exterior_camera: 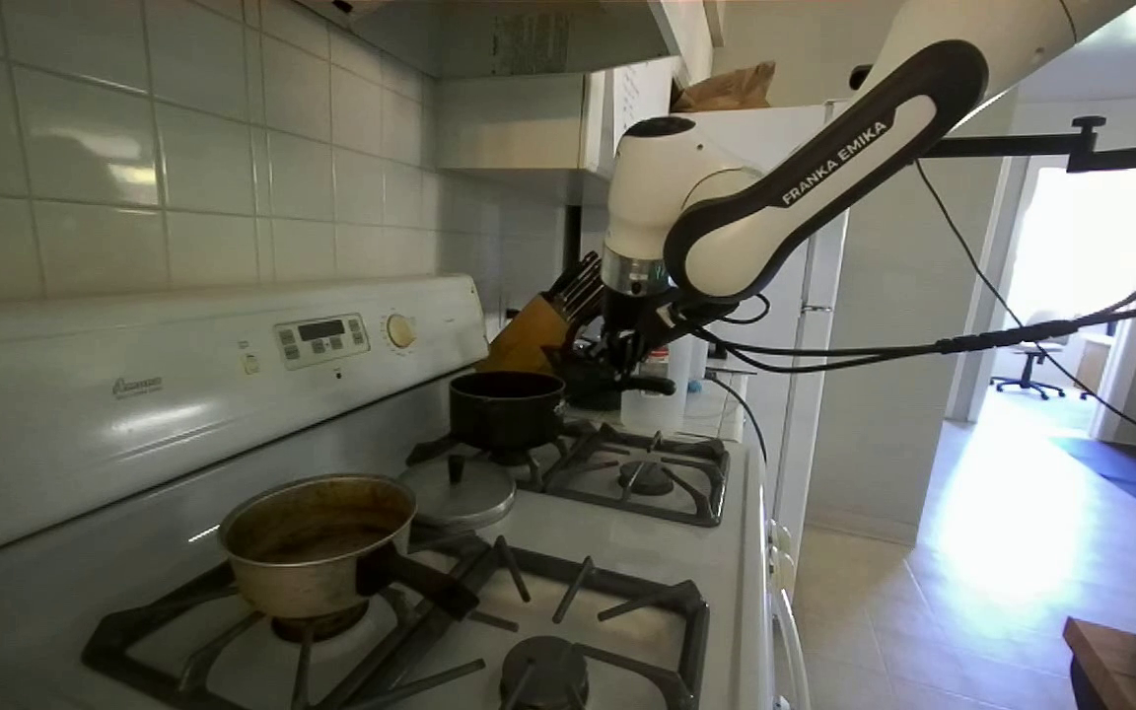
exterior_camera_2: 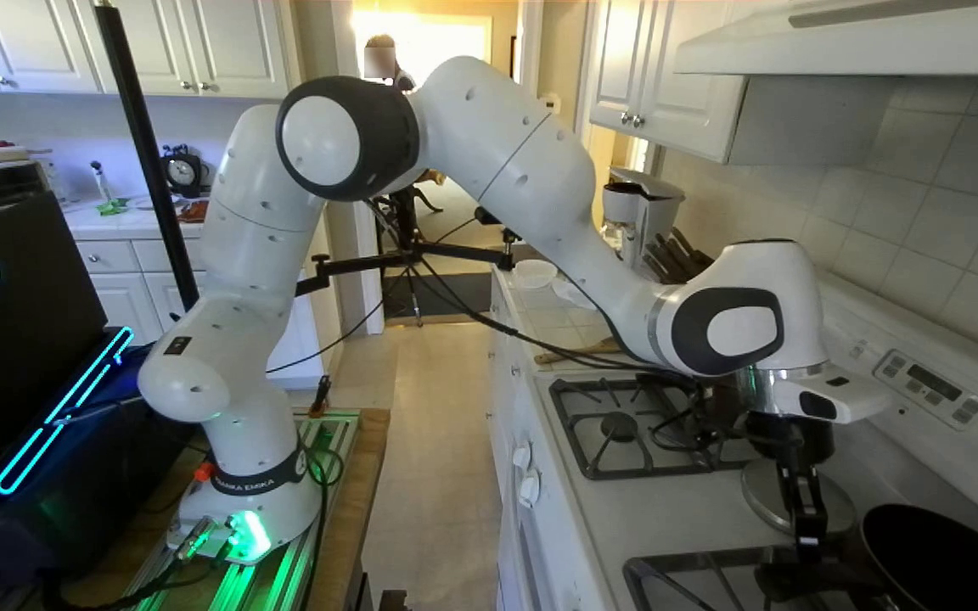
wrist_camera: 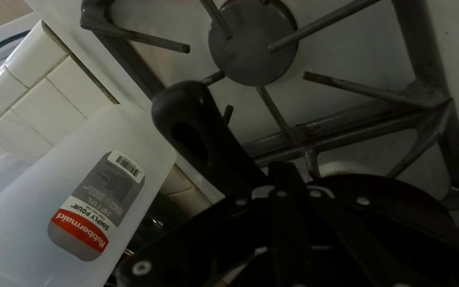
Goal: Turn the pot to the right
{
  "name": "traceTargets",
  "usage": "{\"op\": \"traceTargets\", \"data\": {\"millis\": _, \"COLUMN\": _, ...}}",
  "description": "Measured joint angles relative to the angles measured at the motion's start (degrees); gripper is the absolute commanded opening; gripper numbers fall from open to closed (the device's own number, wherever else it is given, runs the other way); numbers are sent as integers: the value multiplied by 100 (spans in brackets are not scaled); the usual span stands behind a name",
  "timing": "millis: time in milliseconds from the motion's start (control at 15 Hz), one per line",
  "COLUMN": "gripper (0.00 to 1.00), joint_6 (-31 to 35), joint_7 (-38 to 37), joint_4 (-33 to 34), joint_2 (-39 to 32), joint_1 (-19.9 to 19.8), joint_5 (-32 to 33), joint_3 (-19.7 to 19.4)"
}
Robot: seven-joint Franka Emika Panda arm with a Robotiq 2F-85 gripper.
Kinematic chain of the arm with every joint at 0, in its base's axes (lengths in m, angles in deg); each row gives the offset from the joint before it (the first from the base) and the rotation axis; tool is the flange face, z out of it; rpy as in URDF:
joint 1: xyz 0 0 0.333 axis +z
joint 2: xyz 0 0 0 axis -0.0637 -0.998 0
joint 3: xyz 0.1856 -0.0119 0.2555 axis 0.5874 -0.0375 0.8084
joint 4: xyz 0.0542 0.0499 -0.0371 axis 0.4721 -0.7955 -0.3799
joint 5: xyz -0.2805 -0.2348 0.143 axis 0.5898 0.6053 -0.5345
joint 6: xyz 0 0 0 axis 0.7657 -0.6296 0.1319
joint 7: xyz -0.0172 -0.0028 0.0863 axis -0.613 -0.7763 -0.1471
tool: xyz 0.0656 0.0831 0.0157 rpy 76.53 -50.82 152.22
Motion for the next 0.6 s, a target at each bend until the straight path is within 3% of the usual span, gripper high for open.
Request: {"op": "traceTargets", "data": {"millis": 600, "gripper": 0, "joint_6": -215, "joint_7": 0, "joint_4": 546, "joint_2": -409, "joint_1": -69, "joint_5": 0, "joint_3": -115}}
